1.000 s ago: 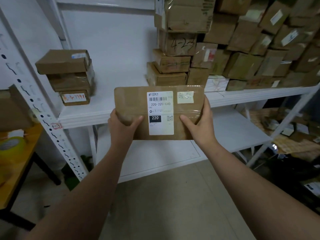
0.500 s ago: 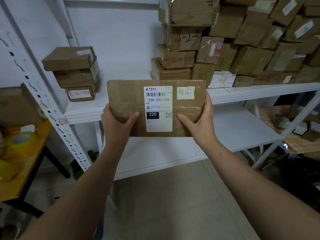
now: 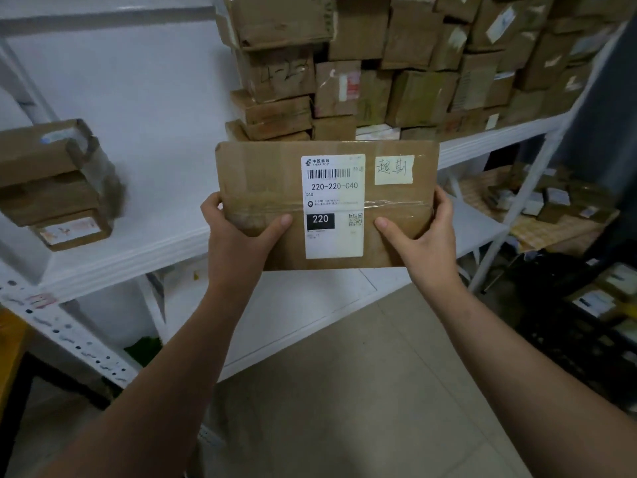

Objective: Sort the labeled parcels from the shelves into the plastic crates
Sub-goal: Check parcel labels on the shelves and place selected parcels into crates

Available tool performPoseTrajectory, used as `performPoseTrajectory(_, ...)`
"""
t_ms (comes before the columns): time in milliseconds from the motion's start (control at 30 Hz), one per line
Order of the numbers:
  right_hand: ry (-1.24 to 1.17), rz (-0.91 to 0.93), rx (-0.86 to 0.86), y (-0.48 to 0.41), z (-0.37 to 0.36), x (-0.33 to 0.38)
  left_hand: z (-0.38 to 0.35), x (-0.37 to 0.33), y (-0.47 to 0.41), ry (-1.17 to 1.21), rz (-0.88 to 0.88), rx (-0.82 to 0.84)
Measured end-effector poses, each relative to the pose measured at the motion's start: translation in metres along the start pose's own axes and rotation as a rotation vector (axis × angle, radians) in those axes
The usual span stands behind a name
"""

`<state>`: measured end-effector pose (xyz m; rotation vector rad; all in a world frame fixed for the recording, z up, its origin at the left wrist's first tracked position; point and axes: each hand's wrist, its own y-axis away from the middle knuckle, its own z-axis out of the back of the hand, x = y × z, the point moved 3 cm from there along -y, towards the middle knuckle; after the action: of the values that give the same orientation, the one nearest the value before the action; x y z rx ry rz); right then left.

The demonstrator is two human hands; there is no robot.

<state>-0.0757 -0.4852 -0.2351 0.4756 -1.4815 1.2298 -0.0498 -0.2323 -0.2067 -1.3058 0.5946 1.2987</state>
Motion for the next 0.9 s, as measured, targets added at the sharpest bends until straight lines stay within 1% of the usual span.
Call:
performPoseTrajectory(200,0.111,-0.085,-0.21,0.004,0.115,-0.038,-0.118,-0.026,0.034,0.062,-0.03,0.148)
performPoseTrajectory(400,0.191,-0.219,-0.394,0.02,0.24,-0.074,-0.249,-0.062,0.081,0.111,-0.057,0.364)
performPoseTrajectory(567,0.269,-0.349,-0.521,0.038,0.333,-0.104,-0.35,-0.078,0.125,0.115,-0.082,0.543)
performPoseTrajectory(767,0.331,-0.477,-0.638,0.045,0.411,-0.144,-0.458,-0.085,0.161,0.096,-0.08,0.726)
performPoseTrajectory(900,0.353,-0.609,-0.679,0.037,0.448,-0.19,-0.532,-0.076,0.168,0.077,-0.049,0.846)
